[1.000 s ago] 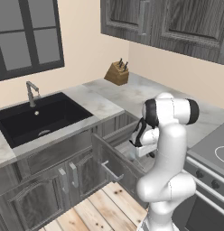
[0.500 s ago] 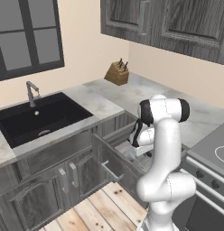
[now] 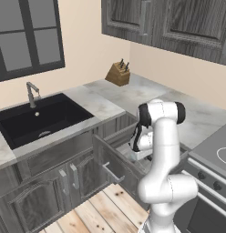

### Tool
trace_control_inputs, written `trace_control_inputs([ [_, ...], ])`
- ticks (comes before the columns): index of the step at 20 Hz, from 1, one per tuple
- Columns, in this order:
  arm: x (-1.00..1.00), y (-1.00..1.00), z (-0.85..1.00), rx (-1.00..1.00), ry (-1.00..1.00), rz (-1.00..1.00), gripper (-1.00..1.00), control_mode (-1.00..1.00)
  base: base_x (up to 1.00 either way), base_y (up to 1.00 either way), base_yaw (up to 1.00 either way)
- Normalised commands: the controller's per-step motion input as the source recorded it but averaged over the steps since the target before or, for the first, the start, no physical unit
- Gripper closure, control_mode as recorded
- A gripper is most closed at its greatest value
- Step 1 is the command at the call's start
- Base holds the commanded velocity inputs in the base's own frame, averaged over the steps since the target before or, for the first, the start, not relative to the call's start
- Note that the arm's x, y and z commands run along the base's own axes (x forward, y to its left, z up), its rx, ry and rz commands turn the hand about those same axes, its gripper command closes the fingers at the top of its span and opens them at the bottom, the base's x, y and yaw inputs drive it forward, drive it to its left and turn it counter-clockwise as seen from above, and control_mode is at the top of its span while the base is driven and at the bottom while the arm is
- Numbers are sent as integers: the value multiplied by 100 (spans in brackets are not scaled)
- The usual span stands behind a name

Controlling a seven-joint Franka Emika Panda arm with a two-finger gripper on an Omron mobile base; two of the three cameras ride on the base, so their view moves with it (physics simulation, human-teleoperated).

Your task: Pick up the metallic utensils from the counter and place them in the open drawer. Make sure not to pick up any wooden utensils.

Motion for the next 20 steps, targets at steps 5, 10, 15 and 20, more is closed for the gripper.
trace_control_inputs([
  [5,3,-2,-14,0,0,0,100,-100,0,0,0],
  [10,0,0,-11,0,0,0,-100,-100,0,0,0],
  [15,0,0,-1,0,0,0,-100,-100,0,0,0],
  [20,-11,2,40,-5,-3,0,-100,-100,0,0,0],
])
